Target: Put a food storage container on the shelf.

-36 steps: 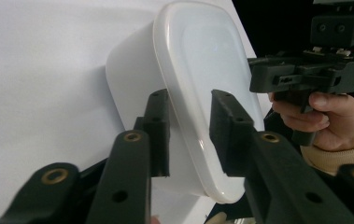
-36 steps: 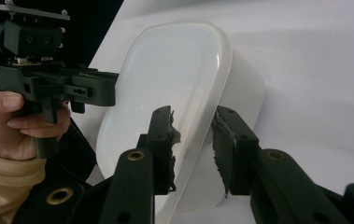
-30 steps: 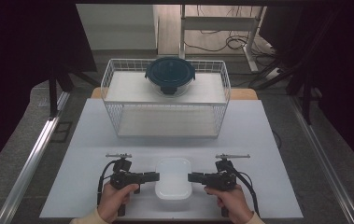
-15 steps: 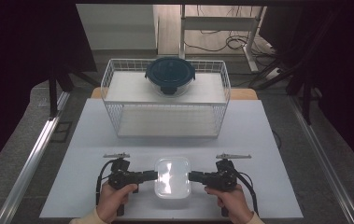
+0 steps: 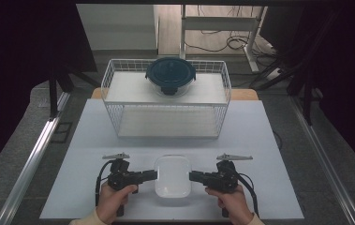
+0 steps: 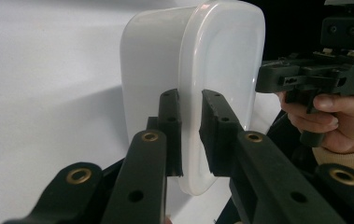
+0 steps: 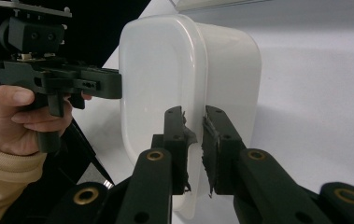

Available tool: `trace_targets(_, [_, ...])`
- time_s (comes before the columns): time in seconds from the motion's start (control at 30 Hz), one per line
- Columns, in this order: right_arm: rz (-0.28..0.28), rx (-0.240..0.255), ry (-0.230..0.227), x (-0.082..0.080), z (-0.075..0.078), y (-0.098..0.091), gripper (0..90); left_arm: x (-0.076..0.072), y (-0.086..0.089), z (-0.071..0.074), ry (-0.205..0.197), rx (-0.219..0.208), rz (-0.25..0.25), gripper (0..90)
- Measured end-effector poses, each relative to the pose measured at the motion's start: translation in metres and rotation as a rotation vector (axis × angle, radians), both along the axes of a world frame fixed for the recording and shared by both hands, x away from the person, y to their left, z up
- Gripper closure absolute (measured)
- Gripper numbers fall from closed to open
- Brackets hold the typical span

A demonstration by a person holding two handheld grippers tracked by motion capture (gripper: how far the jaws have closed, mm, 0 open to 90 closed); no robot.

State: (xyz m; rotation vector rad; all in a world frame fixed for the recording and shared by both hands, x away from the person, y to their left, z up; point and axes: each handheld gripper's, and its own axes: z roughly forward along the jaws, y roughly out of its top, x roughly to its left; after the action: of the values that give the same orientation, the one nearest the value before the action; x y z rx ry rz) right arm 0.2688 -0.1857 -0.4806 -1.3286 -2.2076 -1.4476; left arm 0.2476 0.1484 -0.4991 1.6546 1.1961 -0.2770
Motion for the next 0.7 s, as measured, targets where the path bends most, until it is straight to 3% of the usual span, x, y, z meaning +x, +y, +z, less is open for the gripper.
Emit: trace_targets(0.7, [0.025, 0.004, -0.085, -0.001, 0.01, 0.002, 80.1, -0.002, 0.001, 0.013, -0.072, 0.028, 0.002, 78.6])
